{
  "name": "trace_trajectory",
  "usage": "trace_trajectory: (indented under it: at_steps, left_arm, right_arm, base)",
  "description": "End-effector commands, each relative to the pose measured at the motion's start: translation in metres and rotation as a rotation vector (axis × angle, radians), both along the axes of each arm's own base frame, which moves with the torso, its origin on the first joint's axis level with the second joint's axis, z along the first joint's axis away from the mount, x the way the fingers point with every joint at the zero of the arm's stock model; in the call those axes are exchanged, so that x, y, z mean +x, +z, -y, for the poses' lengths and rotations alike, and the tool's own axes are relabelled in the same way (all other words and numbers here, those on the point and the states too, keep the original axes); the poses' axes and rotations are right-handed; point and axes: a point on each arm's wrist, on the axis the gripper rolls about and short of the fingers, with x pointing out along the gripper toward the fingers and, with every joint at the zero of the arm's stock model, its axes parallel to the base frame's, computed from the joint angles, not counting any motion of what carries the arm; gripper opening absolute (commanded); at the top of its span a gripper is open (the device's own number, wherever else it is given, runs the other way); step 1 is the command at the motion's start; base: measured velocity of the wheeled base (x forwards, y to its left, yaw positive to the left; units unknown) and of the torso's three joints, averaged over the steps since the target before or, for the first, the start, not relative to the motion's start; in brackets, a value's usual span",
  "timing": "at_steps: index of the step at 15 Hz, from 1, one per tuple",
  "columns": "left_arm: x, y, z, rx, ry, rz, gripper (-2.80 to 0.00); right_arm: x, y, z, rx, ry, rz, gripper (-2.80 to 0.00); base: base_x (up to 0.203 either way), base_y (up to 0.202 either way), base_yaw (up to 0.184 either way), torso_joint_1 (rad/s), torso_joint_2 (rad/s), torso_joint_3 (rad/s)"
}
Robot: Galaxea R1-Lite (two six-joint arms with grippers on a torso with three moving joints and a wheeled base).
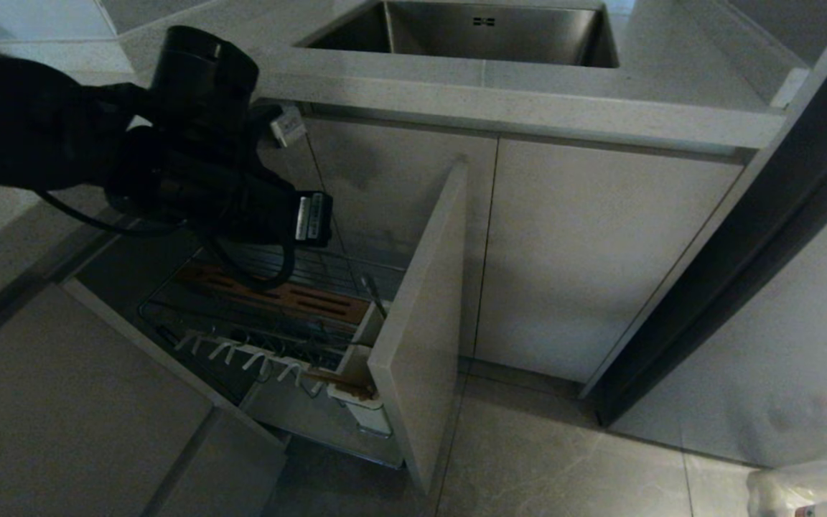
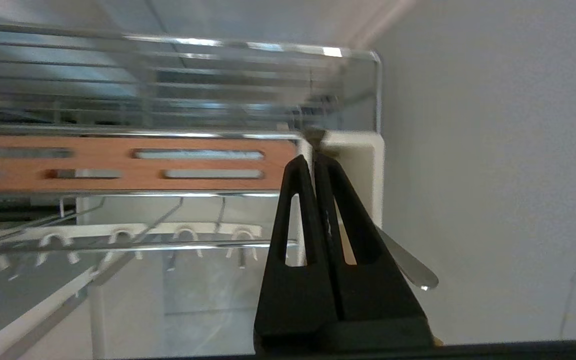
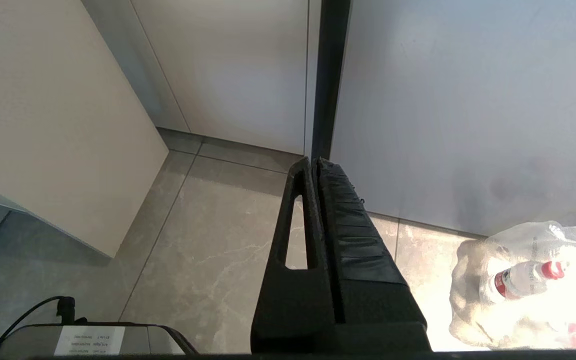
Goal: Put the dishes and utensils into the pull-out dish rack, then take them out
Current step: Take the spoon out of the cupboard
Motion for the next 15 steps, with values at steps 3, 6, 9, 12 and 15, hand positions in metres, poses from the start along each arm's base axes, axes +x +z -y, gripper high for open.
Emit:
trace_trajectory:
  at_steps: [3, 6, 9, 12, 15]
  left_arm:
    - [0.014, -0.031, 0.024, 0.12, -0.061, -0.082, -2.8]
    - [0.013, -0.037, 0.023, 0.184, -0.092, -0.124, -2.8]
    - [0.021, -0.044, 0.022, 0.197, -0.088, -0.134, -2.8]
    - [0.027, -0.043, 0.021, 0.204, -0.086, -0.117, -2.8]
    - [0.037, -0.046, 0.022, 0.203, -0.076, -0.117, -2.8]
  right_arm:
    - [0.0, 0.0, 0.0, 0.0, -0.001, -0.002, -2.8]
    - [0.0, 0.0, 0.0, 0.0, 0.001, -0.002, -2.8]
    - [0.0, 0.0, 0.0, 0.0, 0.001, -0.002, -2.8]
    - [0.0, 0.0, 0.0, 0.0, 0.001, -0.002, -2.8]
    - [0.0, 0.0, 0.0, 0.0, -0.001, -0.002, -2.8]
  base:
    - [0.0, 0.0, 0.0, 0.0, 0.0, 0.0]
    - [0.0, 0.0, 0.0, 0.0, 0.0, 0.0]
    - [0.0, 0.0, 0.0, 0.0, 0.0, 0.0]
    - [0.0, 0.0, 0.0, 0.0, 0.0, 0.0]
    - [0.0, 0.0, 0.0, 0.0, 0.0, 0.0]
